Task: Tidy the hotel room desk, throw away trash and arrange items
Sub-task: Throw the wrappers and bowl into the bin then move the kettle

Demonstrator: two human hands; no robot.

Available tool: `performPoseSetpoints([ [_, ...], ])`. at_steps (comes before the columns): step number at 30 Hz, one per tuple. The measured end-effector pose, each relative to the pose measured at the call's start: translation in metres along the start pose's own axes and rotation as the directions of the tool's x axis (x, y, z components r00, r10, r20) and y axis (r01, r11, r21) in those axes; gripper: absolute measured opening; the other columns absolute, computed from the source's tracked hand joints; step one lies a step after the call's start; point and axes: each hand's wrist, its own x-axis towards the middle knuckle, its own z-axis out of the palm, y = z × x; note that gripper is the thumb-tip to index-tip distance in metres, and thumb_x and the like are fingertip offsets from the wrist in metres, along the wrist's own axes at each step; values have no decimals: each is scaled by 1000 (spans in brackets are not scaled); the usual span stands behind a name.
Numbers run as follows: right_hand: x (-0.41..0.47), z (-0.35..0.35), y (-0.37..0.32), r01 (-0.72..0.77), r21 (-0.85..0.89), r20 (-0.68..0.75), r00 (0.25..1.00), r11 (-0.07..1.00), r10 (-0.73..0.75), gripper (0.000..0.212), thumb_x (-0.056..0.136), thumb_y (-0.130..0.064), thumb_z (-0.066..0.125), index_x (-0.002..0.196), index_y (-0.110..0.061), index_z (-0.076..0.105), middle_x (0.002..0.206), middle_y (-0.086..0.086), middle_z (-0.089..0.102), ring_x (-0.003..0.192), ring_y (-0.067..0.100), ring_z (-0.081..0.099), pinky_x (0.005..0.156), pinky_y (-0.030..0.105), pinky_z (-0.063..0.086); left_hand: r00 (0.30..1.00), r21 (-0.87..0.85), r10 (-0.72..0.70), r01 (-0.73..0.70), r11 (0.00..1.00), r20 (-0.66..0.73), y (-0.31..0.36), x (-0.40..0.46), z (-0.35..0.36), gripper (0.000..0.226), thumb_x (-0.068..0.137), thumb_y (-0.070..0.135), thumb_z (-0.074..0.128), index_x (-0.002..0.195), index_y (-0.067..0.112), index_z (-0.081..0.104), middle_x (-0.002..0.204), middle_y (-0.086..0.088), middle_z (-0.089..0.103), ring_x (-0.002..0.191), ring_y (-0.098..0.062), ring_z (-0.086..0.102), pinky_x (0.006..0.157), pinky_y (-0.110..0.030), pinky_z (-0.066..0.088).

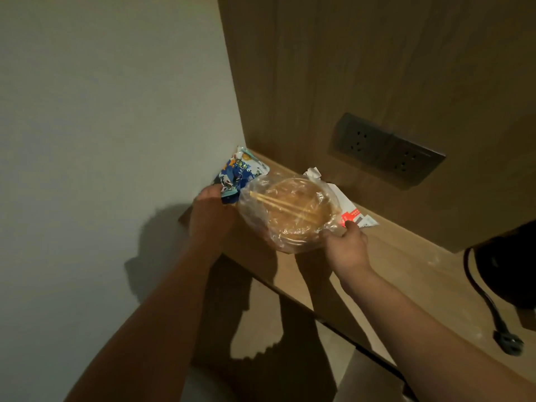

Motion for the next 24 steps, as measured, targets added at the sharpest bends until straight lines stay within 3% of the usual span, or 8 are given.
performPoseSetpoints([
  [2, 11, 10, 2, -50, 24, 4, 999, 998, 50, 66, 94, -28, 60, 151, -12, 31, 151, 12, 32, 131, 37, 43, 108, 44, 38, 1000, 63, 29, -29, 998, 4, -13, 22, 13, 42, 78, 20, 58, 119, 11, 65, 113, -14, 68, 104, -36, 65, 86, -49, 57],
  [5, 25, 23, 5, -73, 68, -14, 997, 995, 74, 64, 89, -27, 63, 146, -11, 38, 143, 15, 43, 123, 38, 51, 103, 44, 45, 998, 148, 62, -66, 987, 29, -25, 42, 26, 50, 80, 32, 54, 125, 12, 61, 121, -13, 66, 111, -38, 62, 91, -53, 54],
  [9, 39, 29, 8, -94, 104, -16, 995, 990, 96, 55, 89, -28, 62, 138, -11, 46, 132, 14, 52, 114, 36, 56, 96, 41, 48, 995, 201, 52, -69, 977, 88, -14, 41, 25, 45, 90, 26, 68, 131, 10, 60, 127, -17, 63, 116, -39, 58, 98, -53, 50],
  [15, 55, 33, 13, -121, 174, -27, 991, 977, 127, 44, 87, -29, 65, 127, -13, 55, 115, 8, 65, 101, 29, 63, 90, 41, 52, 992, 243, 118, -124, 962, 40, -11, 42, 27, 26, 98, 26, 58, 112, 8, 69, 107, -18, 67, 99, -40, 62, 83, -48, 51],
  [19, 61, 38, 13, -185, 178, -3, 982, 967, 188, 29, 86, -27, 70, 108, -10, 62, 97, 9, 68, 89, 33, 65, 74, 37, 51, 995, 132, 87, -79, 988, -57, -4, 34, 12, 27, 100, 21, 56, 119, 6, 68, 109, -21, 68, 101, -43, 62, 85, -48, 49],
  [24, 59, 43, 9, -233, 232, 58, 972, 944, 226, 9, 80, -12, 69, 81, -12, 60, 76, 13, 64, 73, 33, 62, 66, 39, 50, 991, -78, 7, -18, 997, -136, -1, 0, -19, 24, 101, 20, 58, 116, 5, 69, 105, -18, 69, 90, -33, 61, 77, -32, 36],
])
